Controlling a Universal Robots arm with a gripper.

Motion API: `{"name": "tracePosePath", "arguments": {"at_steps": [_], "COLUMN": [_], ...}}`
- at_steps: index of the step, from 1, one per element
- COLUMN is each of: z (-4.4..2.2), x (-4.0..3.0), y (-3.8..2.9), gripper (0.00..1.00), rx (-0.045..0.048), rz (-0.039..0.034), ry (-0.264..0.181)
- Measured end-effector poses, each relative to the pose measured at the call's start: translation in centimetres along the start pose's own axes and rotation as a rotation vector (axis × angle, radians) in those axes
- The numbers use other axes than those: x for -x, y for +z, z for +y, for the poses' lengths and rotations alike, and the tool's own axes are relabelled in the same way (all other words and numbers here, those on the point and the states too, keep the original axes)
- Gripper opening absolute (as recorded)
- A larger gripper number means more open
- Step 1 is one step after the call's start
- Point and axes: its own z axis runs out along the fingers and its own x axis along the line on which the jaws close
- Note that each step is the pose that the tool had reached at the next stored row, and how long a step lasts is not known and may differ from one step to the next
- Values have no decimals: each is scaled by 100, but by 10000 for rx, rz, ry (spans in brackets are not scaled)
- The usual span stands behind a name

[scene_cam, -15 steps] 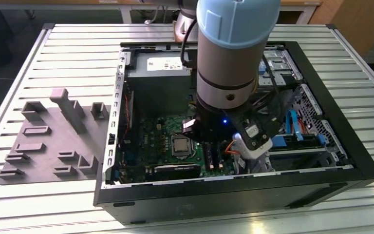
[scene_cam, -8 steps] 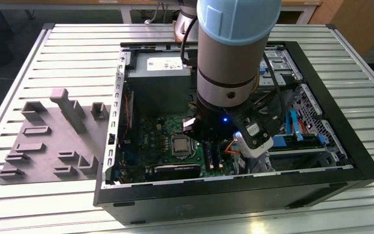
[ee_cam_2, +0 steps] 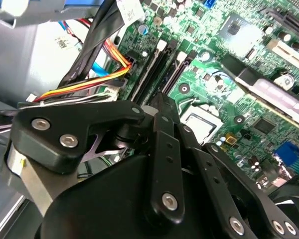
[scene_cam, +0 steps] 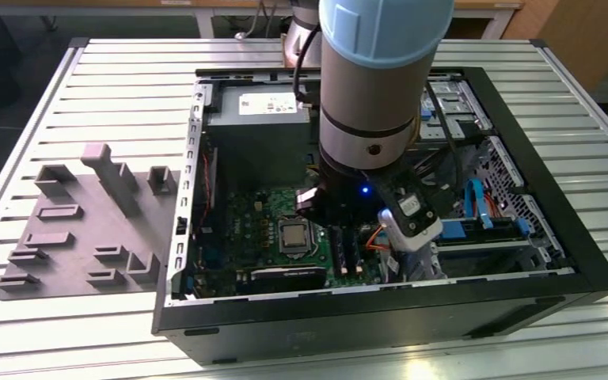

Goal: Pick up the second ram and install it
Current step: 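Press down the second ram until it locks into place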

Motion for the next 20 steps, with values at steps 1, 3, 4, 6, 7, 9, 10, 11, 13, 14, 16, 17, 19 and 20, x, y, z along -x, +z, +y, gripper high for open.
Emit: {"name": "tracePosePath", "arguments": {"at_steps": [1,3,4,6,7,9,10,11,13,14,16,17,19,20], "z": [13,44,57,86,100,128,142,156,183,195,212,214,215,219], "x": [-1,-3,-4,-5,-6,-7,-8,-9,-10,-10,-10,-10,-11,-11], "y": [1,1,1,2,2,3,4,4,5,5,6,5,6,6], "gripper": [11,11,11,11,11,11,11,11,11,11,11,11,11,11], "rx": [1,0,0,0,0,1,0,0,0,1,1,0,2,0], "rz": [0,0,0,0,0,0,0,0,0,0,0,0,-1,0], "ry": [0,0,0,0,1,1,1,1,1,0,0,-1,1,0]}}
